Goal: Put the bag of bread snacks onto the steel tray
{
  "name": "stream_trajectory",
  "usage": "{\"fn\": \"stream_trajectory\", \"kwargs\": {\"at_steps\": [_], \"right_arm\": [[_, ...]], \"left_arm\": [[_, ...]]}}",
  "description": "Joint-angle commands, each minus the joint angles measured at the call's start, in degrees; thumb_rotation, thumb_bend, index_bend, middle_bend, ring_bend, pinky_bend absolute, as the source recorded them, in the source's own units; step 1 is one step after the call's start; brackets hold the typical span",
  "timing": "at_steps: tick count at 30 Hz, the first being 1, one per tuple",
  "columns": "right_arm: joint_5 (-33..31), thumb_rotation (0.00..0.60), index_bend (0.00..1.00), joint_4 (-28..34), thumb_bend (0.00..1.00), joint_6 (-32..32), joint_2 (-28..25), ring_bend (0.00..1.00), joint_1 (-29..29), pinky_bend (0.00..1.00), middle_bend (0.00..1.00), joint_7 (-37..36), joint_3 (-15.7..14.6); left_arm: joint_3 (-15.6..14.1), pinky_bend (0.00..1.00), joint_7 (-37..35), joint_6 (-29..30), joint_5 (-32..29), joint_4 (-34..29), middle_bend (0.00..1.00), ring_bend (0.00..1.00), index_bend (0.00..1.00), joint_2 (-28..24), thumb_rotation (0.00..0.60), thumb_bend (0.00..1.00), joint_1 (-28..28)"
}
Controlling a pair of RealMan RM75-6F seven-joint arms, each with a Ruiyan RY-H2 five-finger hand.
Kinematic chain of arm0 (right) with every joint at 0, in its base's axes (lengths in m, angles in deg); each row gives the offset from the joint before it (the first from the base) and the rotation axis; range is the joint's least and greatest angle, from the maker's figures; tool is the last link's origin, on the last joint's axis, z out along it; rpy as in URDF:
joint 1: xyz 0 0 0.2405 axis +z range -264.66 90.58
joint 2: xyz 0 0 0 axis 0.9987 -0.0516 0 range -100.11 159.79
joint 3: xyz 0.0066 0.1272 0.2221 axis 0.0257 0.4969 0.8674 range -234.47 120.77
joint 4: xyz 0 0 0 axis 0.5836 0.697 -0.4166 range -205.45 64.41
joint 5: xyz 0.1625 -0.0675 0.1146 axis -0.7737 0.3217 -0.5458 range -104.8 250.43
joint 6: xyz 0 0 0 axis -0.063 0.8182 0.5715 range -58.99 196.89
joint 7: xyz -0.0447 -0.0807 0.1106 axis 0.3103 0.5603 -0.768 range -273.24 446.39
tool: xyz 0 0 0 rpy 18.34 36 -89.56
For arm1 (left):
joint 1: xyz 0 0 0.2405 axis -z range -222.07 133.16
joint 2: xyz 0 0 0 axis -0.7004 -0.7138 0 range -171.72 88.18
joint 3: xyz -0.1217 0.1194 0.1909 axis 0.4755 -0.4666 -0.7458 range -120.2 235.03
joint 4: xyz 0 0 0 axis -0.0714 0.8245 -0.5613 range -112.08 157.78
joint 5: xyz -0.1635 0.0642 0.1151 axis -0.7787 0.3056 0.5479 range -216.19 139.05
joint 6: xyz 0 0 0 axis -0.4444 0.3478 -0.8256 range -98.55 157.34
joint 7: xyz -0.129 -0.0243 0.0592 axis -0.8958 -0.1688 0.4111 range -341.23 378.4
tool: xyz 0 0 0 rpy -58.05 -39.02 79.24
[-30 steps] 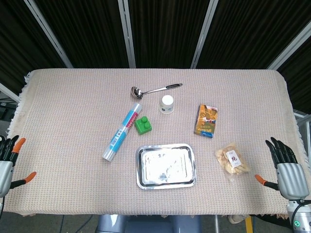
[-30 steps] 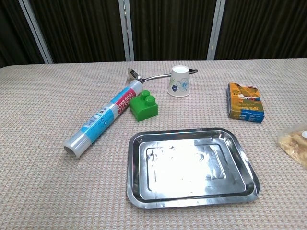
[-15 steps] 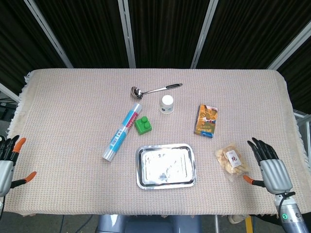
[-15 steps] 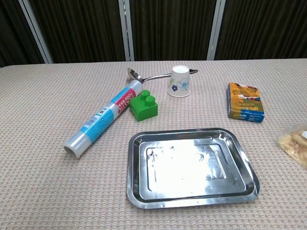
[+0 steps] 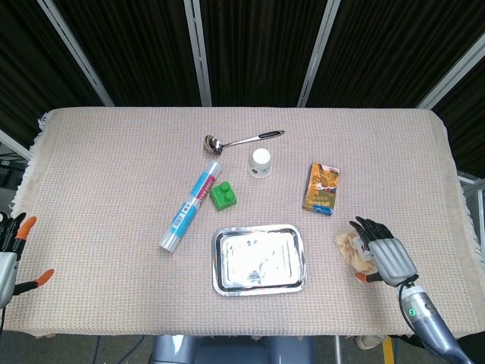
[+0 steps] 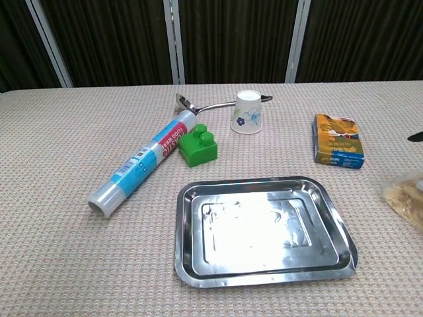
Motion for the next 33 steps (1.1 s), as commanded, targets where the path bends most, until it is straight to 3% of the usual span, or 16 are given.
{"fn": "stream_trajectory", "kwargs": {"at_steps": [1,11,27,31,33], "right_arm": [[-1.9,0.6,0.0,-2.2,0.0,2.2,1.2,0.0,1.2,0.1,0.0,0.9,0.3],[-6.1,0.6,0.0,-7.7,0.0,6.3,4.3,0.0,2.5,0.1,0.0,-0.2,0.4],[-6.3,0.6,0.0,-7.2,0.0,10.0,5.5,0.0,5.8,0.11,0.0,2.2,-0.1],[-7.5,0.6,0.07,-8.2,0.0,11.8,6.1,0.0,6.8,0.17,0.06,2.6,0.0],[-7.9,0.6,0.16,-8.8,0.0,12.0,6.4,0.03,7.0,0.23,0.13,2.6,0.1]], "left_arm": [[0.0,0.0,-0.1,0.0,-0.1,0.1,0.0,0.0,0.07,0.0,0.538,0.0,-0.1],[0.0,0.0,-0.2,-0.2,-0.1,0.3,0.0,0.0,0.07,0.2,0.535,0.0,0.0],[-0.1,0.0,-0.6,-0.7,-0.5,0.9,0.0,0.0,0.07,0.6,0.534,0.0,0.0],[-0.2,0.0,-0.6,-0.9,-0.6,1.1,0.0,0.0,0.07,0.6,0.539,0.0,0.0],[-0.1,0.0,-0.7,-0.9,-0.7,1.2,0.0,0.0,0.07,0.7,0.539,0.0,0.0]]}}
